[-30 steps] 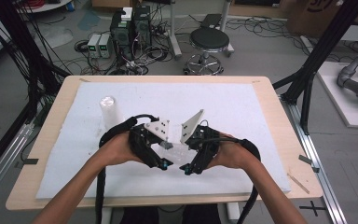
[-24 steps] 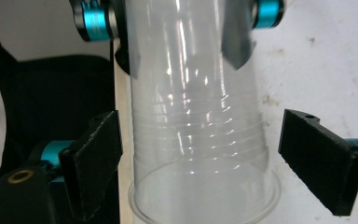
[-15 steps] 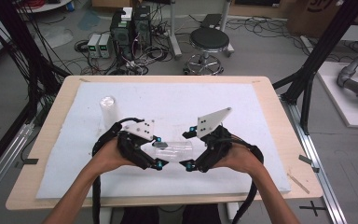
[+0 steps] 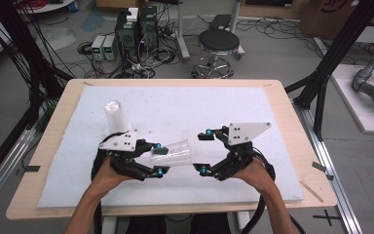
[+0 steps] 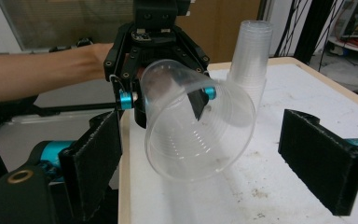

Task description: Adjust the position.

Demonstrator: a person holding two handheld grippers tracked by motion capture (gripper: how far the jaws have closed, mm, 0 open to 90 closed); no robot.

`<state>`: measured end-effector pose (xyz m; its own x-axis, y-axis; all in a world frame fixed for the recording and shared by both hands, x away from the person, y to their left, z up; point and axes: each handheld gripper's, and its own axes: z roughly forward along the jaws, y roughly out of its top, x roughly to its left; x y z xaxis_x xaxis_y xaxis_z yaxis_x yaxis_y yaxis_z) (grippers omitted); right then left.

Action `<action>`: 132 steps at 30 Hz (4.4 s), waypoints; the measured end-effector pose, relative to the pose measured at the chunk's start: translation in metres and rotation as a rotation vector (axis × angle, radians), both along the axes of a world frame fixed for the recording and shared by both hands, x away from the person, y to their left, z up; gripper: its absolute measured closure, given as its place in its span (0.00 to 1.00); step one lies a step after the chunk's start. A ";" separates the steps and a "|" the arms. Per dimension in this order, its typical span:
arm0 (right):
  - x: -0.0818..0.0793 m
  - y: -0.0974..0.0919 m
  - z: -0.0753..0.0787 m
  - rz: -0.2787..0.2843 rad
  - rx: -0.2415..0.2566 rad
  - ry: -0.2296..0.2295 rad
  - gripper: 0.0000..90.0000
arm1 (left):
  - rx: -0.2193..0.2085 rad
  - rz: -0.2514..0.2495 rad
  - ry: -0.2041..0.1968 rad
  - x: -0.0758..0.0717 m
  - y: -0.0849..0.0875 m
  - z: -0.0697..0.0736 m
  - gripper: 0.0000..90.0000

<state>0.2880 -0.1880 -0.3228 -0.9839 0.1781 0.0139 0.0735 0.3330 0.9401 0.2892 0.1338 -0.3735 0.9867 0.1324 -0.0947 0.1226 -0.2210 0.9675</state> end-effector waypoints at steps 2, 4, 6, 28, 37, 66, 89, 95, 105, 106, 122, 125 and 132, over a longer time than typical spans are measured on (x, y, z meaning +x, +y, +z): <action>0.000 -0.002 -0.005 -0.003 0.022 0.005 0.15 | -0.015 -0.002 0.001 0.000 0.000 -0.002 0.46; 0.000 -0.004 -0.009 -0.002 0.034 0.013 0.15 | -0.023 -0.007 -0.001 -0.001 -0.001 -0.004 0.46; 0.000 -0.004 -0.013 0.001 0.039 0.018 0.15 | -0.031 -0.011 -0.002 -0.002 -0.004 -0.005 0.46; 0.000 0.004 -0.023 0.070 0.150 0.051 0.15 | -0.092 -0.077 -0.031 -0.003 -0.033 0.002 0.46; 0.002 0.006 -0.027 0.086 0.186 0.069 0.15 | -0.098 -0.075 -0.035 -0.003 -0.033 0.004 0.46; 0.003 0.005 -0.027 0.101 0.202 0.064 0.28 | -0.024 -0.010 -0.059 -0.004 -0.037 0.005 0.08; 0.024 0.003 -0.009 -0.085 -0.098 0.113 0.28 | 0.094 0.380 -0.055 -0.025 0.024 -0.022 0.02; 0.035 0.006 -0.004 -0.164 -0.224 0.128 0.28 | 0.065 0.514 -0.018 -0.028 0.048 -0.044 0.02; 0.051 0.021 -0.002 -0.252 -0.391 0.154 0.29 | 0.060 0.708 0.010 -0.031 0.078 -0.066 0.02; 0.053 0.023 -0.003 -0.262 -0.406 0.157 0.29 | 0.056 0.718 0.017 -0.031 0.080 -0.068 0.02; 0.070 0.037 -0.007 -0.297 -0.487 0.186 0.29 | 0.024 0.777 0.056 -0.027 0.093 -0.091 0.02; 0.073 0.037 -0.008 -0.299 -0.499 0.194 0.29 | 0.007 0.774 0.058 -0.027 0.094 -0.091 0.02; 0.079 0.042 -0.013 -0.304 -0.553 0.212 0.29 | 0.003 0.776 0.059 -0.028 0.094 -0.092 0.02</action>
